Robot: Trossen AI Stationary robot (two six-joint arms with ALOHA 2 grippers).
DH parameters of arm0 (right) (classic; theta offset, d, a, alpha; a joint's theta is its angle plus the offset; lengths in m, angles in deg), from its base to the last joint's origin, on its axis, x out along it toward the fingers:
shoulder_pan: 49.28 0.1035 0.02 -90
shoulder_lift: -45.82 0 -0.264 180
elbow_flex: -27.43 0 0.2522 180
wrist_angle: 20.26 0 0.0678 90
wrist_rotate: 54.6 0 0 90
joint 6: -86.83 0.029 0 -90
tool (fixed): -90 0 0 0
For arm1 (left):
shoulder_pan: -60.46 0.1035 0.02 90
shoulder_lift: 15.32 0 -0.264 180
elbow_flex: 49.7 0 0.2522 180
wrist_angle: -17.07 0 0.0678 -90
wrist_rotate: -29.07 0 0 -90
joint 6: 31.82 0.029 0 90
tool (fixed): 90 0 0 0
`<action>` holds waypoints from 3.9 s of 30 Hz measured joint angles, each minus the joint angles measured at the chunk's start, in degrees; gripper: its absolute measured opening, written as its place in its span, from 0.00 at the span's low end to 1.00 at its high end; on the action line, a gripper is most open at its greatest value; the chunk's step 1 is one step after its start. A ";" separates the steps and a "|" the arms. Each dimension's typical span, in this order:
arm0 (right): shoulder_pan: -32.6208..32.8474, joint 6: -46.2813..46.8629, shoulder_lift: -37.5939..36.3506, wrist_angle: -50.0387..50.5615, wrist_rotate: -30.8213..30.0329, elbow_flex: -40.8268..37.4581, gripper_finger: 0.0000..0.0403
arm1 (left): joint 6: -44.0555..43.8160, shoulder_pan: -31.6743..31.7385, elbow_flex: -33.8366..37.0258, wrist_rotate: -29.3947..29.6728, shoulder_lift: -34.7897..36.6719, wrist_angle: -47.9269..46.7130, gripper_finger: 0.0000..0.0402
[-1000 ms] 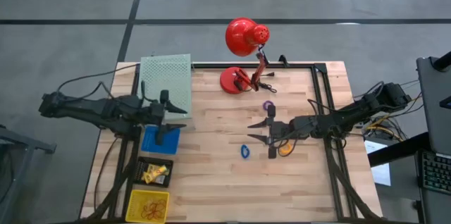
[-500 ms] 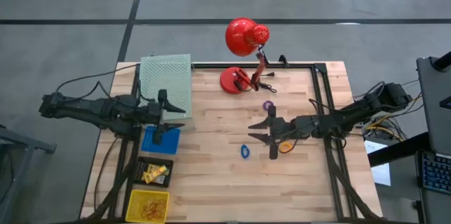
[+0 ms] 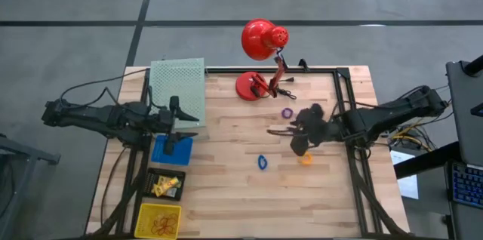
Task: Pick & Place Office Desk Supplies
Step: Put the crayons box into the black bin
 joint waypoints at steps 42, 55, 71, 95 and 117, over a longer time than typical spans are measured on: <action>0.02 5.73 12.33 37.01 9.10 14.39 0.20 | -3.21 0.00 -0.02 0.00 0.00 -12.85 0.57; 0.02 5.51 12.31 36.94 9.20 14.38 0.17 | -4.35 0.00 0.21 0.00 0.02 -14.72 0.57; 0.02 5.53 12.31 36.84 9.16 14.34 0.18 | -4.37 0.00 0.22 0.00 -0.07 -15.69 0.57; 0.02 5.52 12.29 36.72 9.01 14.34 0.19 | -4.37 0.00 0.26 0.00 -0.07 -15.75 0.57; -0.22 1.24 12.21 39.17 10.74 2.03 0.34 | -4.37 0.00 0.26 0.00 -0.11 -15.78 0.57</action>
